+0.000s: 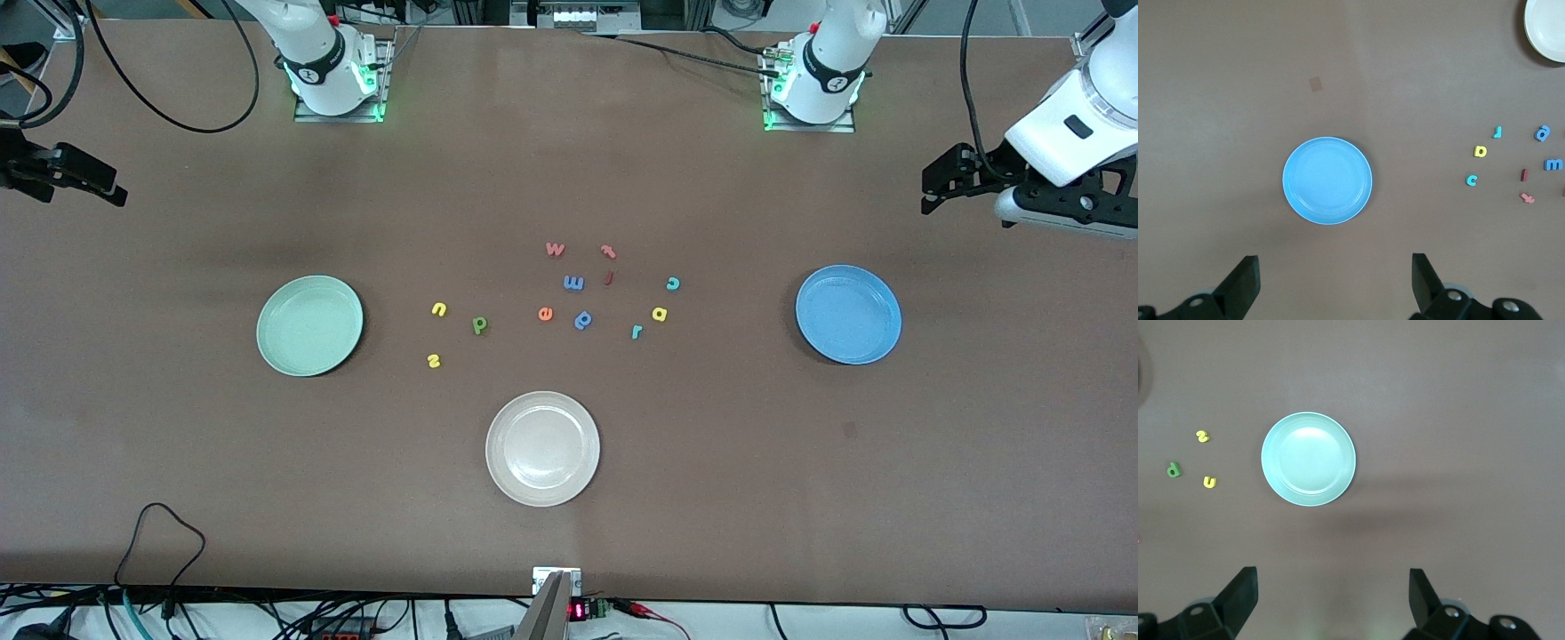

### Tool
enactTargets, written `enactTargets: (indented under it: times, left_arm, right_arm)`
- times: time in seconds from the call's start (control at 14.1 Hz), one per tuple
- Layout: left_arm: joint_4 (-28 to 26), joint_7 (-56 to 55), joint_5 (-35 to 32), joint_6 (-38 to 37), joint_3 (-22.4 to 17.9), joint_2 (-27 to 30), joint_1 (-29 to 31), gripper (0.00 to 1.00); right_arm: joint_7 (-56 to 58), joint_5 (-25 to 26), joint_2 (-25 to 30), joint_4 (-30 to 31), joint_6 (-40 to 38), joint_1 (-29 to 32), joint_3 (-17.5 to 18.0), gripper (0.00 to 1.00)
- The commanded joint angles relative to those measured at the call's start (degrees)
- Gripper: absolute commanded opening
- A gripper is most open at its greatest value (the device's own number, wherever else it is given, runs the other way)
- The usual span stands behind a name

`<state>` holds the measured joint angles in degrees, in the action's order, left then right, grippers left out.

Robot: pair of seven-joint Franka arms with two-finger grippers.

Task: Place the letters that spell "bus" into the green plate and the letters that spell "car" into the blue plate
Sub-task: 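Move the right gripper toward the letters while the left gripper follows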

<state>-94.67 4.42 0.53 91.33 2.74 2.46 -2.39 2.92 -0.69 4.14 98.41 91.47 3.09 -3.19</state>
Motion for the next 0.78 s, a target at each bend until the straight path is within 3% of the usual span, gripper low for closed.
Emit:
enactTargets:
  times: [0.0,0.28,0.5,0.71]
  left_arm:
    - [1.7,1.0,-0.1,-1.0,0.0,-0.9,0.3,1.00]
    - [1.7,0.7,0.0,-1.0,0.0,-1.1,0.4,1.00]
    - [1.6,0.2,-0.1,-8.9,0.0,-3.0,0.5,1.00]
    - [2.7,0.1,-0.4,-13.6,0.8,-8.7,-2.4,1.00]
  right_arm:
    - [-0.5,0.6,1.8,1.2,-0.5,0.9,0.8,1.00]
    - [0.1,0.6,-0.2,1.1,-0.2,0.1,1.0,1.00]
    - [-1.0,0.2,-7.6,1.3,4.4,-4.9,1.0,1.00]
    - [-1.1,-0.3,-16.4,1.3,13.0,-9.8,1.0,1.00]
